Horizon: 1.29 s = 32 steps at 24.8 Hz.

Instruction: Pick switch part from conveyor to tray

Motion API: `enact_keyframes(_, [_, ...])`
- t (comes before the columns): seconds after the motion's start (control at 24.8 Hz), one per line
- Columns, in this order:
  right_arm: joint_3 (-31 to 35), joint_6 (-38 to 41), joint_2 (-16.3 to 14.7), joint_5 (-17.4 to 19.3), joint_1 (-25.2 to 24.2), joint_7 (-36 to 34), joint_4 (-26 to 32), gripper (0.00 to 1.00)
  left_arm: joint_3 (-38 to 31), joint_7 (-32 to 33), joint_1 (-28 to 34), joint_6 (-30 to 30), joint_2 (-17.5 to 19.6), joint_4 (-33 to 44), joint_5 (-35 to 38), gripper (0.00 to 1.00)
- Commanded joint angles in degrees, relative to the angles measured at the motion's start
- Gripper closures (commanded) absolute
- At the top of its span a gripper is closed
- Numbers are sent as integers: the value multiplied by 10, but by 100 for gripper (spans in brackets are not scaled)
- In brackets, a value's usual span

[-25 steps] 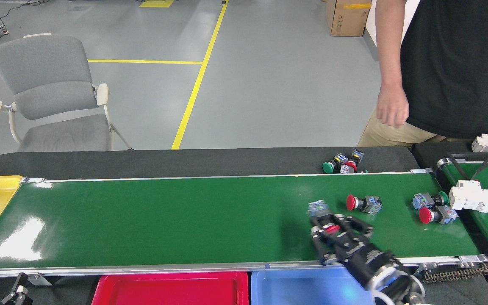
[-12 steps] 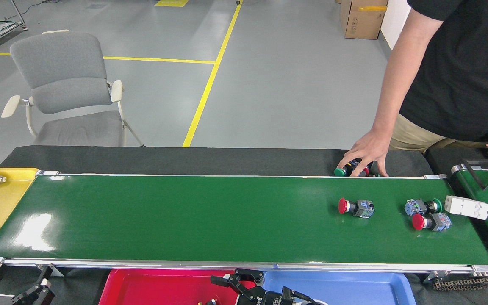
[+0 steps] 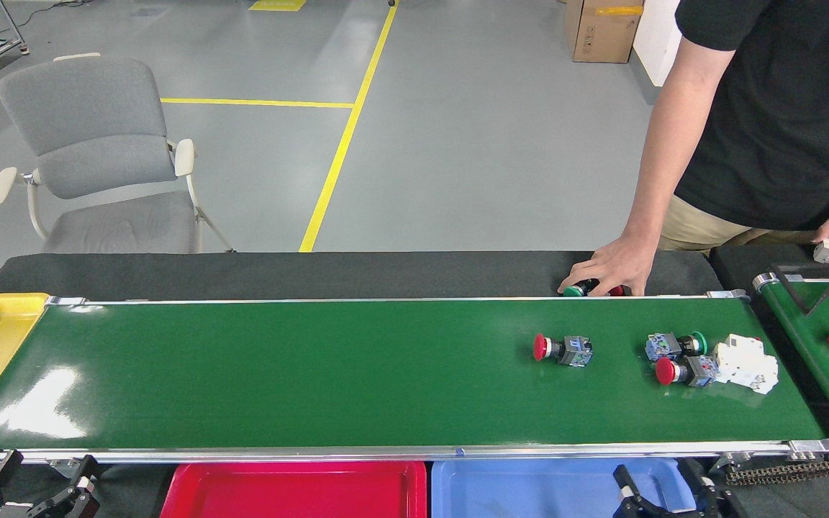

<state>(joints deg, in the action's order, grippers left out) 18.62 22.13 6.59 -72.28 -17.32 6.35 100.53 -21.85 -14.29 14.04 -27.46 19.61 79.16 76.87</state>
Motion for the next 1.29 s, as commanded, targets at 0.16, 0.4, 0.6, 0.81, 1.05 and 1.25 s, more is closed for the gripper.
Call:
enact_keyframes(0.16, [-3, -74, -7, -52, 52, -5, 1, 5, -2, -6, -5, -1, 7, 6, -1, 0])
enact_keyframes(0.4, [-52, -125, -8, -117, 133, -4, -80, 4, 1, -6, -5, -1, 2, 5, -1, 0])
enact_keyframes(0.6, [-97, -174, -28, -117, 172, -4, -122, 3, 2, -6, -9, -1, 2, 6, -1, 0])
enact_keyframes(0.81, [-114, -191, -42, -117, 189, -4, -147, 2, 19, -6, -16, -1, 3, 6, -1, 0])
enact_keyframes(1.05, [-128, -193, -41, -118, 213, -4, -177, 2, 28, -5, -21, -1, 2, 6, 1, 0])
enact_keyframes(1.25, [-186, -247, -42, -117, 271, -5, -241, 2, 28, -5, -24, -1, 2, 6, 1, 0])
